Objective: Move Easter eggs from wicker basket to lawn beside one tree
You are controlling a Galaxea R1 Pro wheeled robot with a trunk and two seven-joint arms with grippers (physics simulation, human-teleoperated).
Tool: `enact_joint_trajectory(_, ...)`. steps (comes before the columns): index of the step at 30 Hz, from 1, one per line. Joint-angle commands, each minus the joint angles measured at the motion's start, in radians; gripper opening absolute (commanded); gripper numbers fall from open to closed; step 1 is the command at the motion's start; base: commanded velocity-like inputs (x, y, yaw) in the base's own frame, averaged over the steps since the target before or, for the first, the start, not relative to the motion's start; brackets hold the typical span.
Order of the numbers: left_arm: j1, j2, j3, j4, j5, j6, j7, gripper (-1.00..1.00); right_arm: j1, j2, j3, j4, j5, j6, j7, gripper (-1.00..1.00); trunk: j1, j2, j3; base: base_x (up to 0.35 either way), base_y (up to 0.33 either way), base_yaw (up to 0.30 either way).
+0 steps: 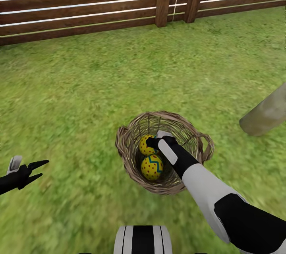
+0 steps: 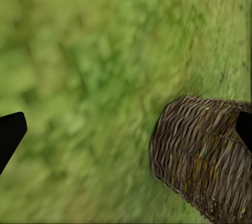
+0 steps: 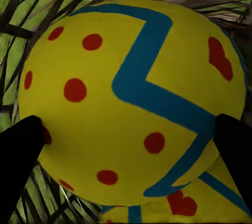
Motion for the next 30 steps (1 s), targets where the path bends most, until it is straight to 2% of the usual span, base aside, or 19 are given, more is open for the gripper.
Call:
enact_joint_trajectory(1, 0.0, 0.0, 0.001, 0.0, 0.003, 0.008, 0.0, 1.0, -0.001, 0.0, 0.003, -0.001, -0.007, 0.009, -0.009, -1.0, -0.001, 0.0, 0.003, 0.0, 0.0, 0.0)
enact_joint_trajectory(11, 0.0, 0.0, 0.001, 0.0, 0.002, 0.009, 0.0, 1.0, -0.001, 0.0, 0.006, -0.002, -0.007, 0.029, -0.009, -1.0, -0.005, 0.002, 0.042, 0.0, 0.0, 0.0)
enact_joint_trajectory(14, 0.0, 0.0, 0.001, 0.0, 0.003, 0.009, 0.0, 1.0, -0.001, 0.0, 0.005, -0.003, -0.006, 0.081, -0.009, -1.0, -0.006, 0.003, 0.054, 0.0, 0.0, 0.0)
enact_joint_trajectory(18, 0.0, 0.0, 0.001, 0.0, 0.004, 0.009, 0.0, 1.0, -0.001, 0.0, 0.005, -0.003, -0.008, 0.091, -0.01, -1.0, -0.008, 0.004, 0.069, 0.0, 0.0, 0.0)
enact_joint_trajectory(25, 0.0, 0.0, -0.003, 0.0, 0.001, 0.009, 0.0, 1.0, 0.001, 0.0, -0.002, -0.012, -0.017, 0.17, -0.012, -1.0, -0.011, 0.006, 0.096, 0.0, 0.0, 0.0)
enact_joint_trajectory(30, -0.002, 0.0, -0.015, -0.001, -0.004, 0.009, 0.0, 1.0, 0.002, 0.0, -0.001, -0.013, -0.019, 0.178, -0.015, -1.0, -0.014, 0.007, 0.116, -0.078, 0.0, 0.0)
